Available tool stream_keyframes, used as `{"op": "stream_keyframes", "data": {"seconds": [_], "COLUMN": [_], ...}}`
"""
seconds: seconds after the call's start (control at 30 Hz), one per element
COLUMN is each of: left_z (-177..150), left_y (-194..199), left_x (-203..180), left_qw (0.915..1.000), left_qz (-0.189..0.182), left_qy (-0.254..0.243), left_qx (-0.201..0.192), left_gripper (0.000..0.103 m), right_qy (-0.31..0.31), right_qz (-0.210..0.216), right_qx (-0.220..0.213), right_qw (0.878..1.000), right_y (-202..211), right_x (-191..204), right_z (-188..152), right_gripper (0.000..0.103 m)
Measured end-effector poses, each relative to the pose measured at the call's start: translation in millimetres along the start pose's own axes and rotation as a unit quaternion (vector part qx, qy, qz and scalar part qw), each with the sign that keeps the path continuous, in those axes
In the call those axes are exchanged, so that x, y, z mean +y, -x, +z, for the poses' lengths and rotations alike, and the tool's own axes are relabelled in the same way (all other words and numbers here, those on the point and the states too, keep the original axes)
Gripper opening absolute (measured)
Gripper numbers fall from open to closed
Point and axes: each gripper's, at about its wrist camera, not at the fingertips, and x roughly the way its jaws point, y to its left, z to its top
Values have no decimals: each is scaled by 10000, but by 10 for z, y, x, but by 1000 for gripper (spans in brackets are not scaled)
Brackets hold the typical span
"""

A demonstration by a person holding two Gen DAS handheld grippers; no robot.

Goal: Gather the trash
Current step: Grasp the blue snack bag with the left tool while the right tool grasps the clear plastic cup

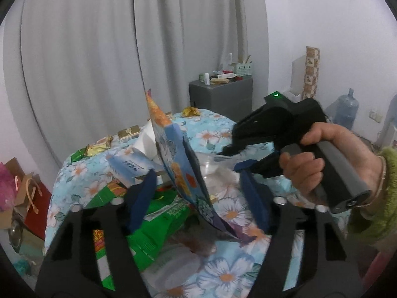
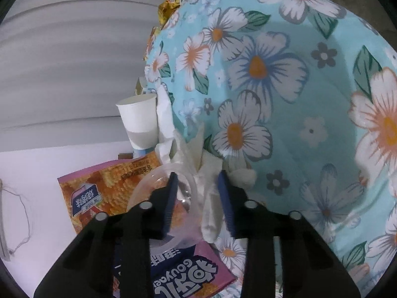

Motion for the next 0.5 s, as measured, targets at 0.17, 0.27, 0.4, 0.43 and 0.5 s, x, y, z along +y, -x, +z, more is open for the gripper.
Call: {"op": "stream_keyframes", "data": {"seconds": [0.17,0.27,0.4,0.43,0.5], "left_z": [-18,-22,-40,-40,-40], "left_y": [-105,-129,-124,-120,-100], "left_x": [8,-1,-17,-19,-21], "left_qw": [9997,9995,9993,9993,9992], "left_qz": [26,41,187,209,259], "left_qy": [-3,-18,-112,-125,-153], "left_qx": [262,313,302,297,262], "left_gripper": [38,27,12,7,2], "right_qy": [55,114,234,260,315], "right_qz": [-16,-11,30,38,65], "right_qx": [51,36,-30,-38,-64], "right_qw": [10000,9999,9997,9996,9995], "right_y": [52,97,141,147,168], "right_x": [-56,-76,-74,-70,-62], "right_z": [-28,-46,-73,-76,-83], "right_gripper": [14,10,8,8,8]}}
